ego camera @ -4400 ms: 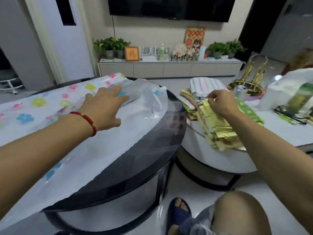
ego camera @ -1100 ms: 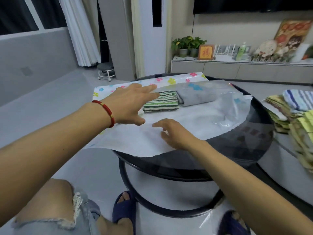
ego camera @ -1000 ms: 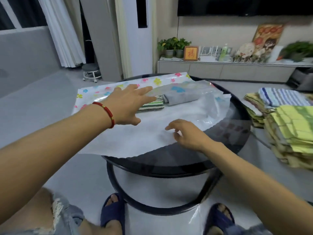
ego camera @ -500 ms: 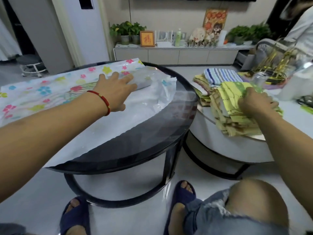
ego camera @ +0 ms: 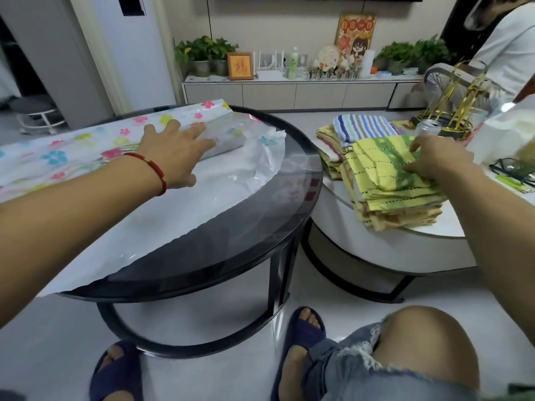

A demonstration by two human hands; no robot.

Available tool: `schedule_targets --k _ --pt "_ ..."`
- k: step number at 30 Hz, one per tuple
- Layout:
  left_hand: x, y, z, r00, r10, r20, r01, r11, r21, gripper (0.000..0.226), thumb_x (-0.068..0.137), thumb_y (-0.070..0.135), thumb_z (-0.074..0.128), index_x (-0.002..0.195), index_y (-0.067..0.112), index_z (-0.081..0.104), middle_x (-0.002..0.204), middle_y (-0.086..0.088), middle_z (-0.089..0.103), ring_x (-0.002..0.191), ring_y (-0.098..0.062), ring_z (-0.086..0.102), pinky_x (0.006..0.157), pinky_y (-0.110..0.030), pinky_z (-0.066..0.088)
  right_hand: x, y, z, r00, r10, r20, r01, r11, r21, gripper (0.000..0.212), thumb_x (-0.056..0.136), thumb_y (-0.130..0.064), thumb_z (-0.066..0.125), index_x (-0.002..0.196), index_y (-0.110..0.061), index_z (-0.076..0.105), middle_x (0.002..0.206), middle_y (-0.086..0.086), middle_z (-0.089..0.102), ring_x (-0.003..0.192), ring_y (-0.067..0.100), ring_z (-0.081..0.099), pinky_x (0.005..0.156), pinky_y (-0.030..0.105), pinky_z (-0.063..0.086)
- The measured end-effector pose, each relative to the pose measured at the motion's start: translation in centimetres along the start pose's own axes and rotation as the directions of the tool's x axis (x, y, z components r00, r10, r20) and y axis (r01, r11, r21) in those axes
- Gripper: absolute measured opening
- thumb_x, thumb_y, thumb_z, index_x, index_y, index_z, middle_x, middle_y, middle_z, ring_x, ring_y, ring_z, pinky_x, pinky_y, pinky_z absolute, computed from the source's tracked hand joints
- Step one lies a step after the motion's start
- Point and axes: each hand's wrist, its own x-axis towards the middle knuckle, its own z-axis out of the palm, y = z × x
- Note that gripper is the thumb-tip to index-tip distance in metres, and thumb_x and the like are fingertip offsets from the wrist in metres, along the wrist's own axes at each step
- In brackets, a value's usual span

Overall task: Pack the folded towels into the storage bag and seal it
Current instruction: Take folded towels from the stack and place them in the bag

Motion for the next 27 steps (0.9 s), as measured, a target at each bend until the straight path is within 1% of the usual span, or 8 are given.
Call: schedule_targets --k 5,10,12,14,17,23,25,27 --pt "-0.1 -0.1 0.3 1.0 -0.013 -0.006 0.013 1.0 -0.008 0.081 0.08 0.038 0.071 0.148 0.035 0.029 0.161 -0.002 0.019 0.132 -0.04 0.034 0.093 -0.058 0.044 -0.7 -0.5 1.8 0.971 -0.117 -0.211 0.094 0.989 -0.114 0.033 0.094 -0.014 0.07 0.125 -0.016 0.061 0.119 0.028 0.055 0.11 0.049 0.058 0.085 0.053 0.051" --pt "-0.1 -0.3 0.4 1.0 -0.023 -0.005 0.023 1.0 0.002 0.081 0.08 0.037 0.071 0.148 0.035 0.028 0.161 -0.003 0.019 0.131 -0.04 0.035 0.093 -0.058 0.044 -0.8 -0.8 0.4 0.997 -0.043 0.066 0.026 0.97 0.243 0.045 0.094 -0.01 0.062 0.136 -0.025 0.06 0.128 0.024 0.06 0.112 0.042 0.059 0.09 0.047 0.056" --pt "-0.1 -0.5 0.3 1.0 -0.02 -0.016 0.02 1.0 0.005 0.084 0.079 0.036 0.072 0.149 0.033 0.025 0.162 -0.001 0.017 0.131 -0.039 0.035 0.093 -0.06 0.044 -1.0 -1.0 -1.3 0.995 -0.046 0.086 -0.002 0.873 0.488 0.041 0.093 -0.009 0.065 0.13 -0.027 0.066 0.128 0.021 0.062 0.103 0.038 0.065 0.089 0.047 0.059" --pt "0.0 -0.8 0.1 1.0 -0.02 -0.017 0.019 1.0 -0.016 0.094 0.077 0.036 0.074 0.152 0.031 0.017 0.165 0.004 0.01 0.134 -0.038 0.034 0.095 -0.064 0.043 -2.2 -1.8 -3.3 0.982 -0.109 0.156 -0.059 0.605 0.794 0.04 0.094 -0.006 0.06 0.126 -0.028 0.07 0.125 0.02 0.065 0.094 0.035 0.072 0.078 0.049 0.066" --pt "0.1 -2.1 -0.6 1.0 -0.008 -0.011 0.008 0.999 -0.041 0.107 0.075 0.039 0.077 0.155 0.032 0.006 0.165 0.011 0.0 0.138 -0.036 0.03 0.094 -0.066 0.043 -4.9 -4.5 -5.7 0.858 -0.429 0.282 -0.181 0.261 0.948 0.042 0.097 -0.003 0.052 0.131 -0.022 0.068 0.127 0.022 0.068 0.075 0.024 0.077 0.055 0.034 0.065" --pt "0.3 -4.6 -2.0 0.998 0.01 -0.061 -0.013 0.998 -0.064 0.11 0.076 0.025 0.078 0.156 0.028 0.002 0.165 0.014 -0.006 0.13 -0.037 0.039 0.078 -0.056 0.049 -10.8 -15.3 -3.4 0.508 -0.83 0.23 -0.157 0.174 0.972 0.047 0.088 -0.001 0.059 0.133 -0.011 0.069 0.123 0.019 0.073 0.092 0.028 0.075 0.076 0.037 0.065" --pt "0.5 -5.0 -2.5 0.998 0.001 -0.061 -0.007 0.995 -0.097 0.113 0.075 0.026 0.081 0.156 0.026 0.002 0.165 0.013 -0.008 0.129 -0.038 0.04 0.078 -0.056 0.051 -12.0 -20.8 -1.2 0.565 -0.804 0.186 -0.221 0.07 0.973 0.045 0.086 0.002 0.062 0.128 -0.01 0.073 0.112 0.019 0.075 0.084 0.026 0.075 0.071 0.037 0.065" --pt "0.5 -5.4 -2.8 0.998 -0.008 -0.058 0.0 0.992 -0.128 0.118 0.073 0.031 0.083 0.156 0.026 0.001 0.165 0.012 -0.009 0.129 -0.038 0.039 0.082 -0.059 0.051 -12.1 -25.8 1.7 0.739 -0.644 0.199 -0.271 -0.013 0.962 0.043 0.087 0.003 0.067 0.127 -0.011 0.071 0.109 0.018 0.075 0.078 0.023 0.075 0.065 0.033 0.063"
